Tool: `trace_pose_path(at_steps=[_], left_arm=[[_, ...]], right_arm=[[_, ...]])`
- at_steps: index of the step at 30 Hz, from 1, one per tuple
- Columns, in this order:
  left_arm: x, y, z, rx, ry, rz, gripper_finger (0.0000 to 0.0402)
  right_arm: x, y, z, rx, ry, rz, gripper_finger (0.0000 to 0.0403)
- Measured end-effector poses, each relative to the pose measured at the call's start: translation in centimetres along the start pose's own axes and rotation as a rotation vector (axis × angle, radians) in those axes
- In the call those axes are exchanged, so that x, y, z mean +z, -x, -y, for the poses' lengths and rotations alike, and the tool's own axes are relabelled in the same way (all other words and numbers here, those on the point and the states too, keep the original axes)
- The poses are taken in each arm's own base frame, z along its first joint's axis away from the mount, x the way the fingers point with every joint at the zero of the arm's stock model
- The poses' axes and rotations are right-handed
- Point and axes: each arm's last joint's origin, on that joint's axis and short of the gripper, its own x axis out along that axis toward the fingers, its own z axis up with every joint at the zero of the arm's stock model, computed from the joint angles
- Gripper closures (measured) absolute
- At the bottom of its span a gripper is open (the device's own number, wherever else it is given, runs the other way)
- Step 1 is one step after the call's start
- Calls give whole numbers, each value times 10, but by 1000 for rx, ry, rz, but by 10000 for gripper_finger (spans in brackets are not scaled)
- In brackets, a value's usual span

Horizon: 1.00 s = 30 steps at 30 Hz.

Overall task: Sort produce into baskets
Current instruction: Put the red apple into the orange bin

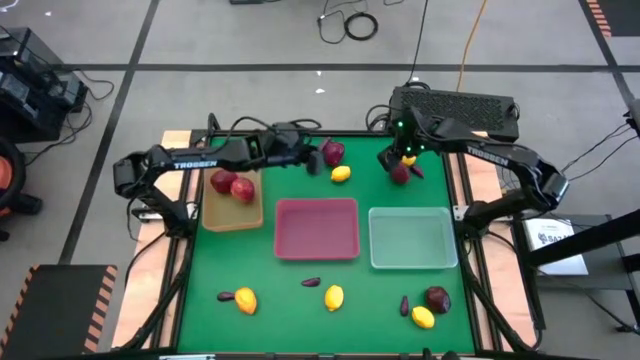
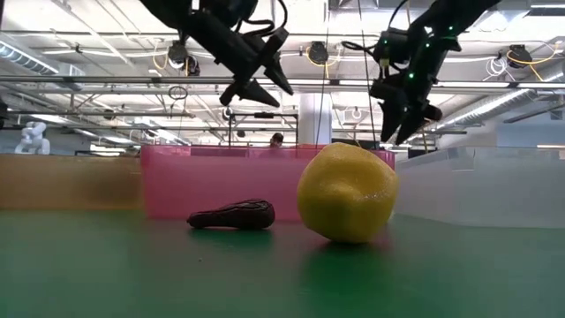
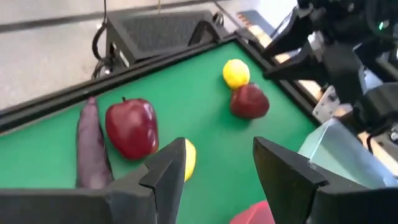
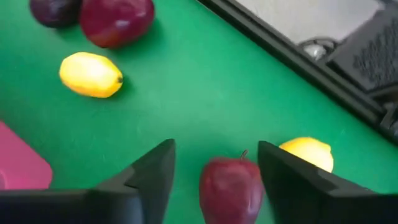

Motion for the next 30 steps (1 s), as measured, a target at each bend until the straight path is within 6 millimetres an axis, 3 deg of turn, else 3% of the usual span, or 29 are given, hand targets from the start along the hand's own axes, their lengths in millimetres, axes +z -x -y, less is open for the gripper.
trace_pose_path(at_steps=[5, 10, 30], left_arm=[[-6, 0, -2, -22, -7, -89, 208], [-13, 1, -1, -20, -73, -156, 208], [-17, 2, -1, -38, -117, -199, 208]], right_arm=[[1, -15, 3, -54, -26, -44, 104], [-4, -31, 6, -167, -68, -115, 72], [-22, -81, 4, -169, -97, -408, 66]])
